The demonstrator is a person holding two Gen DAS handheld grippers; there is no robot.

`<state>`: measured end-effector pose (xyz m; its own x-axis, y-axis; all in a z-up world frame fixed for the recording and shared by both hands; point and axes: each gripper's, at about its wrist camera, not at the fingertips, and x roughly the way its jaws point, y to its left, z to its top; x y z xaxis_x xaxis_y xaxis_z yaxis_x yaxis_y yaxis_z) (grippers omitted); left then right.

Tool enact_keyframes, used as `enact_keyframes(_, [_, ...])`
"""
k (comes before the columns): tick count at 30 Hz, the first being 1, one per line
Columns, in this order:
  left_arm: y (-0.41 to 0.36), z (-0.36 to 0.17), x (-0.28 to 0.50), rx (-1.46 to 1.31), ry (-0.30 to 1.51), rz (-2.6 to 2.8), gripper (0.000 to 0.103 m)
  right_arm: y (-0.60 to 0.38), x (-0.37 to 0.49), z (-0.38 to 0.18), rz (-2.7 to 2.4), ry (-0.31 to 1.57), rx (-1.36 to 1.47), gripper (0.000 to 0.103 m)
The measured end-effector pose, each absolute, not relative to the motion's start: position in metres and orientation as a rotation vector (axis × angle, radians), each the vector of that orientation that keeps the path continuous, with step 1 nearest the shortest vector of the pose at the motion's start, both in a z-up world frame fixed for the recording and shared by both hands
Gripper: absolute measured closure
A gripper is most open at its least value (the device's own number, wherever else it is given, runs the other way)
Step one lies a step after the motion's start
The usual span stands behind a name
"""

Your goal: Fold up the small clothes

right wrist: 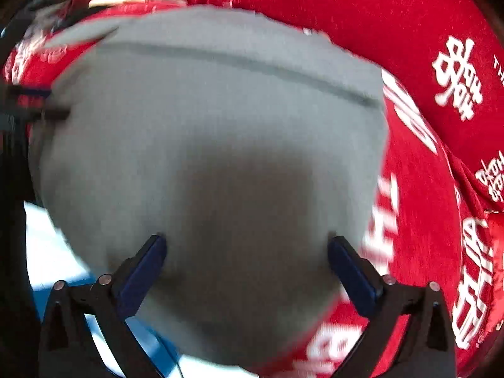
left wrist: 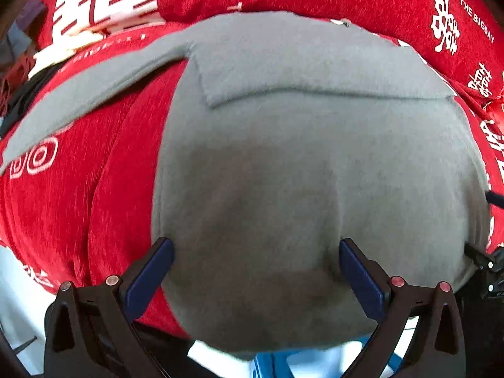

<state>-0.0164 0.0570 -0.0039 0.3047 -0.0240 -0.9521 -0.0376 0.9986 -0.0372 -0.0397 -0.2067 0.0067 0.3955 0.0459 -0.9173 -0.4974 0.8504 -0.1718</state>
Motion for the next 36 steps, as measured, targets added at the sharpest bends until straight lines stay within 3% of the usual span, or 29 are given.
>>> enact_keyframes(4, [0.052,0.007,-0.025,-0.007,1.265,0.053,0.0,-0.22,-0.054,0.007,0.301,1.164,-0.481,0.001])
enact_keyframes(8, [0.017,0.023,-0.032,0.06,1.208,-0.034,0.0,-0.194,-0.065,0.024,0.355,1.048,-0.564,0.001])
enact_keyframes(14, [-0.016,-0.007,-0.035,0.179,1.306,-0.084,0.0,-0.126,-0.053,0.01,0.504,1.005,-0.638,0.001])
enact_keyframes(24, [0.048,-0.011,-0.045,-0.053,1.404,0.048,0.0,-0.175,-0.062,-0.01,0.444,1.057,-0.636,0.001])
enact_keyframes(30, [0.026,0.03,-0.031,0.007,1.231,0.05,0.0,-0.193,-0.054,0.025,0.392,1.071,-0.502,0.001])
enact_keyframes(36, [0.018,0.008,0.021,-0.113,1.276,0.077,0.0,-0.175,0.01,0.036,0.327,1.078,-0.356,0.001])
